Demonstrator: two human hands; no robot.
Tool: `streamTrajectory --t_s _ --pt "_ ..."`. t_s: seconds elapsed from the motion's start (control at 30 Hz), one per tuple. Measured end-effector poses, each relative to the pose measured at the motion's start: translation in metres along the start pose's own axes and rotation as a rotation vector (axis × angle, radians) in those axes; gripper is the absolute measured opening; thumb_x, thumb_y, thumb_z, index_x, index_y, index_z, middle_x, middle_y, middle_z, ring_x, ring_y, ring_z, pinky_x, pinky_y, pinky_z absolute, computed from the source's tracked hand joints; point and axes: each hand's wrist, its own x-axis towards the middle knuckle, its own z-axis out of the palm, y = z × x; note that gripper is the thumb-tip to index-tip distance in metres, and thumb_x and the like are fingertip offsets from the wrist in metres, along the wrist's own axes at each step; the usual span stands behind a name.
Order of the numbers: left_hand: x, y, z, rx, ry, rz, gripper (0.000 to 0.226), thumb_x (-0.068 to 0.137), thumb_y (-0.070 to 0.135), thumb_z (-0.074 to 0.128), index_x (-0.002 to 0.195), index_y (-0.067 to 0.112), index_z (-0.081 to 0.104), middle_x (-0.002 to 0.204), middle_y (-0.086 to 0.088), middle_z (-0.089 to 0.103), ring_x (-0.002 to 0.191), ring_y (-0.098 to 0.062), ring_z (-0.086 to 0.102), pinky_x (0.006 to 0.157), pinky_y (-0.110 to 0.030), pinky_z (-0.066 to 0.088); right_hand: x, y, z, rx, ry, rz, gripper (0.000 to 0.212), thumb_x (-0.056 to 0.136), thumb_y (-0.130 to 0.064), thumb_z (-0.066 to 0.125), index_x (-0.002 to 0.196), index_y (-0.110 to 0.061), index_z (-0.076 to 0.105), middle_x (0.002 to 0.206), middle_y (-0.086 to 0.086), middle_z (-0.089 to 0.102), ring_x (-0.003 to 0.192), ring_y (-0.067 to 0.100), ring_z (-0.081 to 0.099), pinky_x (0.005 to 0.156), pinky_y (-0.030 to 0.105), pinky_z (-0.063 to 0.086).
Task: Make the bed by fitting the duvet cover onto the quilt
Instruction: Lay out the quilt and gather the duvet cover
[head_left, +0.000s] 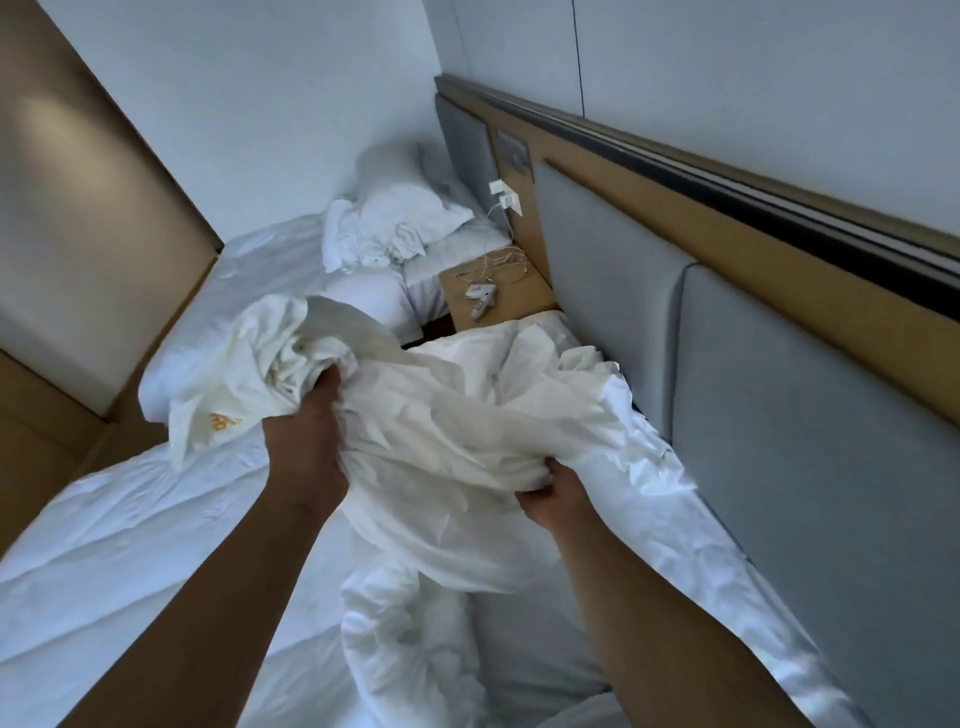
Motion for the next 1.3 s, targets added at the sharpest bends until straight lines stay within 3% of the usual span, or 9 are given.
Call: streamTrajectory --t_s 0.17,0.27,0.43,0.63,0.8,0.87,1.1,1.2,1.3 --pt "0.008 -0.007 0.005 0.019 -0.014 0.035 0.043 0.093 0.014 0.071 0.135 0.017 0.061 0.127 -0.001 0.069 0.115 -0.018 0.067 0.097 -0.036 0.055 -0.024 -0.041 0.026 0.003 0.229 -0.379 0.019 0.103 -0.028 0.050 0.116 -0.018 0.061 0.140 0.010 0.058 0.126 0.032 0.056 0.105 0.044 0.048" --pt "0.014 -0.008 0.010 0.017 0.062 -0.022 0.041 0.090 0.019 0.075 0.129 0.016 0.066 0.120 -0.001 0.072 0.111 -0.020 0.070 0.092 -0.038 0.058 -0.074 -0.051 0.079 -0.434 0.233 -0.716 0.021 0.103 -0.029 0.047 0.093 -0.021 0.064 0.110 0.009 0.070 0.112 0.032 0.063 0.090 0.045 0.052" --pt "0.020 -0.013 0.018 0.042 0.043 0.015 0.043 0.090 0.019 0.075 0.132 0.013 0.064 0.125 -0.003 0.071 0.113 -0.019 0.068 0.095 -0.037 0.057 -0.120 0.021 0.116 -1.159 -0.327 -1.210 0.044 0.098 -0.048 0.052 0.061 -0.029 0.035 0.053 -0.014 0.037 0.051 0.003 0.035 0.053 0.018 0.030" --pt "0.022 -0.017 0.005 0.089 0.059 0.036 0.031 0.087 0.019 0.078 0.117 0.024 0.070 0.114 0.006 0.075 0.098 -0.011 0.073 0.081 -0.033 0.061 -0.101 -0.020 0.068 -0.671 0.432 -0.715 0.032 0.103 -0.019 0.048 0.112 0.006 0.065 0.113 0.028 0.066 0.103 0.039 0.064 0.085 0.042 0.050" --pt "0.028 -0.005 0.006 0.050 0.057 0.089 0.044 0.088 0.018 0.076 0.131 0.019 0.065 0.119 0.006 0.072 0.110 -0.014 0.069 0.097 -0.038 0.056 -0.176 -0.098 0.192 -0.435 -0.169 -1.018 0.016 0.091 -0.023 0.071 0.087 -0.009 0.075 0.082 0.018 0.065 0.086 0.030 0.068 0.085 0.047 0.056" --pt "0.030 0.003 0.011 0.056 0.016 0.104 0.039 0.088 0.019 0.076 0.126 0.019 0.066 0.111 0.010 0.073 0.103 -0.011 0.070 0.098 -0.037 0.056 -0.197 -0.100 0.216 -0.579 -0.481 -1.166 0.013 0.091 -0.028 0.069 0.095 -0.019 0.078 0.103 0.003 0.076 0.097 0.020 0.064 0.091 0.038 0.052" --pt "0.023 0.011 0.017 -0.058 -0.058 0.110 0.039 0.095 0.014 0.069 0.133 0.021 0.062 0.130 0.005 0.067 0.117 -0.012 0.065 0.103 -0.037 0.052 -0.184 -0.105 0.148 -0.627 0.045 -0.737 0.027 0.096 -0.006 0.058 0.120 0.003 0.068 0.110 0.018 0.070 0.085 0.024 0.065 0.073 0.032 0.051" --pt "0.016 0.015 0.028 -0.096 -0.052 0.150 0.039 0.095 0.017 0.068 0.133 0.019 0.060 0.121 0.013 0.066 0.095 0.012 0.064 0.094 -0.016 0.052 -0.242 -0.139 0.233 -0.666 -0.290 -1.196 0.020 0.093 -0.006 0.058 0.089 -0.003 0.077 0.087 0.012 0.076 0.072 0.020 0.070 0.065 0.032 0.055" --pt "0.013 0.032 0.040 -0.106 -0.035 0.151 0.033 0.089 0.020 0.075 0.120 0.026 0.065 0.107 0.017 0.073 0.097 -0.001 0.070 0.082 -0.023 0.059 -0.285 -0.119 0.270 -0.877 -0.587 -1.552 0.024 0.087 -0.020 0.063 0.069 -0.018 0.078 0.079 0.002 0.076 0.075 0.020 0.070 0.071 0.033 0.053"
